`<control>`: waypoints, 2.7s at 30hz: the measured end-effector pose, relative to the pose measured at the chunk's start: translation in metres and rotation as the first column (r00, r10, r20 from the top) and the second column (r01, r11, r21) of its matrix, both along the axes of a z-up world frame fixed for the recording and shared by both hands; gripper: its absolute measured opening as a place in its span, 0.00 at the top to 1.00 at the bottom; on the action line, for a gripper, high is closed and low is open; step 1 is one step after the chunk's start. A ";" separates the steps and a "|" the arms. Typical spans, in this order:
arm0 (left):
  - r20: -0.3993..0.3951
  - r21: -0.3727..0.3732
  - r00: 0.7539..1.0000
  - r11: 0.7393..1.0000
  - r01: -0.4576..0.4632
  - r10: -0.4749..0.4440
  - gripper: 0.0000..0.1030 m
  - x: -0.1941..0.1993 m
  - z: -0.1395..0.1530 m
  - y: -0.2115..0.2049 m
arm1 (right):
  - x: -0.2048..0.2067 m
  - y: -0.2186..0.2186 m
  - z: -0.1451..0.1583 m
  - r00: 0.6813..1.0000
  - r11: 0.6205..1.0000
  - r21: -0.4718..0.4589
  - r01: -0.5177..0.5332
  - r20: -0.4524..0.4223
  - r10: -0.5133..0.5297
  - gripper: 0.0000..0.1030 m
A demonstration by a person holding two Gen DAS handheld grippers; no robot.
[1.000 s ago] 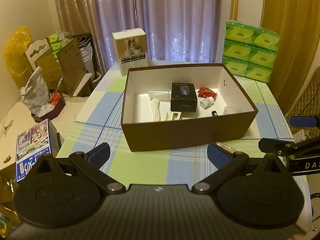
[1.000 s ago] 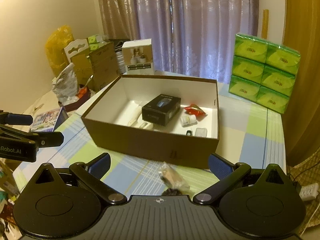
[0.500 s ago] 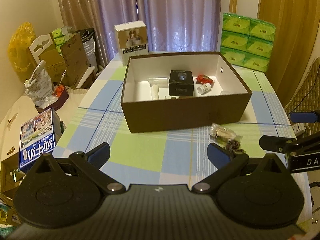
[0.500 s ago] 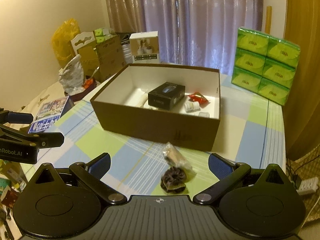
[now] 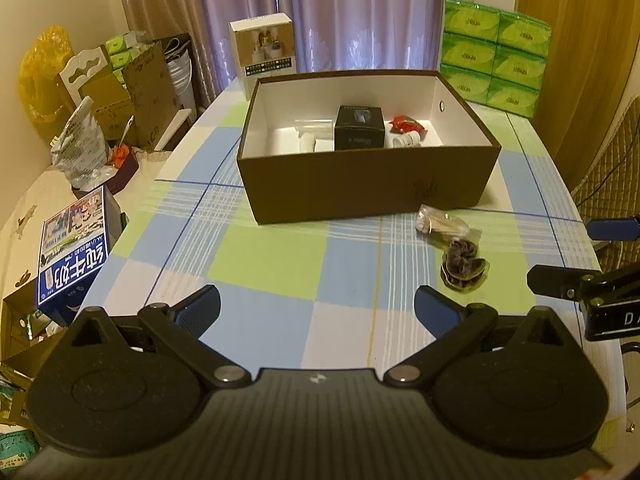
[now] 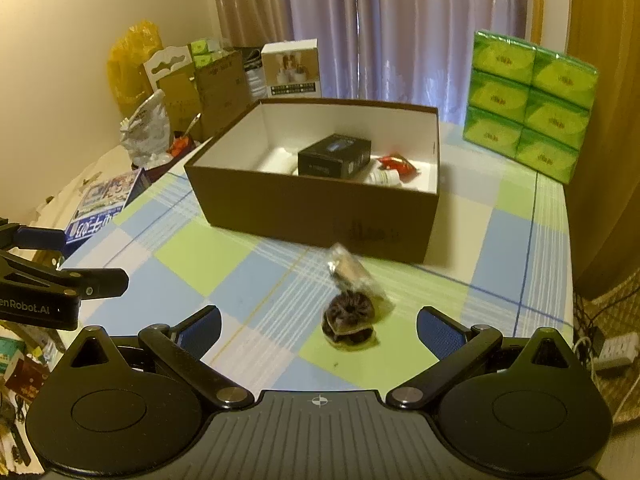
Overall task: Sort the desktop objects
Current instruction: 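Withdraw both tools from the box toward the cotton swabs and scrunchie, then approach the brown scrunchie with the right tool while the left tool approaches the cotton swab bag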
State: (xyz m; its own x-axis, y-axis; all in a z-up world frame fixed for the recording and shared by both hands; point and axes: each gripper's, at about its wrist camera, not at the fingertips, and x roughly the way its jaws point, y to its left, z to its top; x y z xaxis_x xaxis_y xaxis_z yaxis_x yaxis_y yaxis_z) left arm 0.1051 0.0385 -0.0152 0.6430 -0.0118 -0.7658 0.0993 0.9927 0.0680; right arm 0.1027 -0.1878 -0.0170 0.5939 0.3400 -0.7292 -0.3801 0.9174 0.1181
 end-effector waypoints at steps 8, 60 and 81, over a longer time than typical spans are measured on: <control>-0.025 0.005 1.000 1.000 0.003 -0.003 0.01 -0.003 -0.008 -0.005 | -0.005 -0.002 -0.010 1.000 1.000 -0.006 -0.003 -0.027 0.003 0.02; -0.214 0.029 0.975 0.997 0.073 -0.066 0.01 0.097 -0.096 -0.001 | 0.065 0.006 -0.100 0.979 0.991 -0.043 0.125 -0.155 -0.130 0.02; -0.251 0.006 0.957 0.988 0.155 -0.149 0.01 0.143 -0.121 -0.010 | 0.091 0.021 -0.137 0.984 0.993 -0.121 0.017 -0.174 -0.038 0.65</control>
State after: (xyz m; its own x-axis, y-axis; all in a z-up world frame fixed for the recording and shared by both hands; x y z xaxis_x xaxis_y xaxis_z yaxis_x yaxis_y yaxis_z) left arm 0.2478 0.0289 -0.1359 0.4244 -0.0735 -0.9025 0.2658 0.9629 0.0466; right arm 0.1936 -0.1671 -0.1537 0.4611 0.2302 -0.8569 -0.3371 0.9388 0.0708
